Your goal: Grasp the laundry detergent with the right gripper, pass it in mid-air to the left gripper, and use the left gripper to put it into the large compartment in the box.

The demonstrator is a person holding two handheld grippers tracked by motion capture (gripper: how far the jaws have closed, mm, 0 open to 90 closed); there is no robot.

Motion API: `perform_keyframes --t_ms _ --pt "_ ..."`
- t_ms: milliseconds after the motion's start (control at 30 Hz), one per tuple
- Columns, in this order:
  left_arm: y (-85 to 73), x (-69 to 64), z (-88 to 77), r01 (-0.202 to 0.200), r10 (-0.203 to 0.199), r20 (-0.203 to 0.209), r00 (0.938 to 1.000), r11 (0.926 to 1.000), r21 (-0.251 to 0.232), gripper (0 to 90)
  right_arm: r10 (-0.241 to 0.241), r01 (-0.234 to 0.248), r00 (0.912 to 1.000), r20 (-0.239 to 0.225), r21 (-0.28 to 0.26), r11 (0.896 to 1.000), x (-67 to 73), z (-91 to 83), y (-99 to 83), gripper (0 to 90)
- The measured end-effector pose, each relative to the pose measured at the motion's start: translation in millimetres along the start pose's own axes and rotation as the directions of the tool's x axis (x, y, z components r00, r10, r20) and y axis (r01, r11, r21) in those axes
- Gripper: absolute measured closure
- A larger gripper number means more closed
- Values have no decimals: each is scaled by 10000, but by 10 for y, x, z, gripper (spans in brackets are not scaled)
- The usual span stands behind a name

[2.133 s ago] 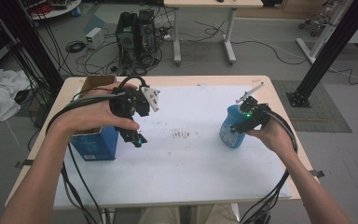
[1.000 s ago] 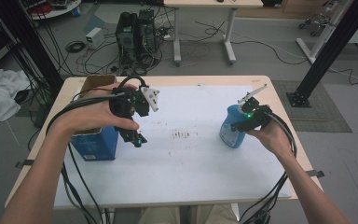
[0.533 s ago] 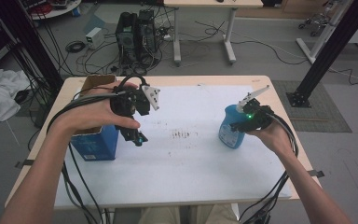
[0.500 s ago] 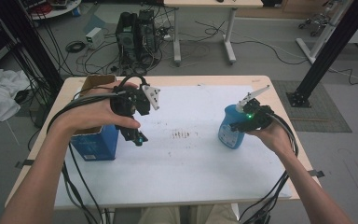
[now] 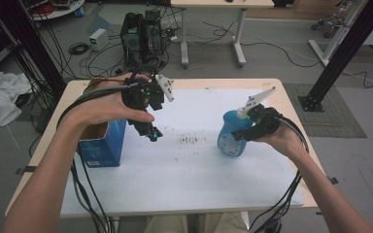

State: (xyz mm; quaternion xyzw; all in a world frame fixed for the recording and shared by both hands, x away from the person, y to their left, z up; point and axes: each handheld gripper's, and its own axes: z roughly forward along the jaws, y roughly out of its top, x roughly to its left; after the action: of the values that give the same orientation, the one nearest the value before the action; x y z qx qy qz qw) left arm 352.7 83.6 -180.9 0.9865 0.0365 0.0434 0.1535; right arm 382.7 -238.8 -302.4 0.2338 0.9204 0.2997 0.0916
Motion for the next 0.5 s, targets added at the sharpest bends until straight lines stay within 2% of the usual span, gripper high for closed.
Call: perform_keyframes --t_ms 33,67,100,133,167,200,233,267,300,333,367,400,433,467,500 --pt "37 10 -6 -8 8 36 10000 10000 -93 153 -33 33 10000 -52 4 10000 7 -2 6 462" --pt "-91 -52 43 -77 77 10 10000 9999 143 153 -352 351 9989 -323 -55 9994 41 -8 40 462" --pt "-91 -52 43 -77 77 10 10000 9999 143 153 -352 351 9989 -323 -55 9994 41 -8 40 462" --pt "-121 -75 62 -86 85 38 10000 9997 246 153 792 -801 9948 635 125 9967 -93 29 -87 462" --pt "-121 -75 62 -86 85 38 10000 9997 246 153 1260 -1276 9880 891 123 9917 -128 45 -126 461" --pt "-121 -75 62 -86 85 38 10000 9997 246 153 1260 -1276 9880 891 123 9917 -128 45 -126 461" --pt "157 23 -5 -127 131 70 9999 9986 -505 153 1260 -1276 9880 891 123 9917 -128 45 -126 461" --pt "133 23 -9 -92 94 44 9999 9990 -429 153 -1080 1071 9895 -964 -144 9941 142 -14 146 461" --pt "239 23 27 -215 222 103 9997 9978 -628 153 -923 916 9921 -853 -115 9957 124 -14 125 462" --pt "335 42 91 -282 290 130 9995 9976 -634 153 -1453 1435 9815 -1250 -232 9894 205 -14 214 461" --pt "296 32 62 -257 265 110 9996 9975 -661 153 -1864 1835 9715 -1463 -331 9825 269 -18 294 461" --pt "350 45 104 -284 295 164 9994 9975 -642 153 -1691 1666 9757 -1395 -292 9856 243 -16 262 461" --pt "328 41 84 -284 293 133 9995 9976 -638 153 -1871 1842 9708 -1499 -334 9823 282 -19 307 461" --pt "364 47 117 -286 298 185 9994 9976 -623 153 -1817 1788 9726 -1453 -323 9833 265 -17 287 461" --pt "419 62 168 -300 317 268 9991 9978 -589 153 -1944 1910 9690 -1525 -371 9809 289 -18 321 461"
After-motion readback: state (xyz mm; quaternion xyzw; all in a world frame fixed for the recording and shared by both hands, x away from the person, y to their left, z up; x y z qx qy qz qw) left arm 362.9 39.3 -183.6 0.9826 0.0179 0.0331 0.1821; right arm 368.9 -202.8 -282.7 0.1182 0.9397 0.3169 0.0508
